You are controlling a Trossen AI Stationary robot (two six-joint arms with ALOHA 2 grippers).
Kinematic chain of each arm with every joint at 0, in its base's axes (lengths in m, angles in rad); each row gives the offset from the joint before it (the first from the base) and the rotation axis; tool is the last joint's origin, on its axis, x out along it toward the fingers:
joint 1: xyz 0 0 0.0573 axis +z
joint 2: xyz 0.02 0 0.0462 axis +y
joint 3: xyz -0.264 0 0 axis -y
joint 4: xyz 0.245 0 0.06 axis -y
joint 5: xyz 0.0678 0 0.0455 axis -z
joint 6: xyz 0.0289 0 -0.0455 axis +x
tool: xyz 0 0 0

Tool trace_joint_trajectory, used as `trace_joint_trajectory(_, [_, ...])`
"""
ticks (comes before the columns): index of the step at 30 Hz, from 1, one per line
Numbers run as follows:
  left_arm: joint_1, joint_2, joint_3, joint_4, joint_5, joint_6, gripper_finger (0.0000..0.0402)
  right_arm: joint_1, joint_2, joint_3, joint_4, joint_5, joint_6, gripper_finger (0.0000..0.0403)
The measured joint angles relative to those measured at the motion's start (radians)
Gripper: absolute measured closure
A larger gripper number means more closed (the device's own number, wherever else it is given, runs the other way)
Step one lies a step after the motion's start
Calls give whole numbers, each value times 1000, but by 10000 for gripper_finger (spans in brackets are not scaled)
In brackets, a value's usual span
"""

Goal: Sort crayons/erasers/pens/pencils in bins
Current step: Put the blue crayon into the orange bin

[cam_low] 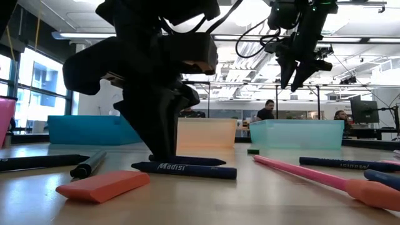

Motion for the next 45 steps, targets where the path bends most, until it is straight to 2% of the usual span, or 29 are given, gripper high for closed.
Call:
trace_joint_trajectory(5, [0, 0, 0, 2, 1, 0, 396, 0, 0, 0, 0, 0, 0, 258])
trace_joint_trajectory(18, [8, -5, -1, 3, 9, -7, 396, 0, 0, 0, 0, 0, 8, 258])
trace_joint_trajectory(27, [49, -63, -4, -6, 14, -17, 396, 0, 0, 0, 0, -1, 8, 258])
trace_joint_trajectory(36, [151, -168, -4, -22, 57, -52, 397, 0, 0, 0, 0, -6, 8, 258])
trace_joint_trajectory(45, [330, -278, -2, -12, 54, -52, 397, 0, 0, 0, 1, -7, 1, 258])
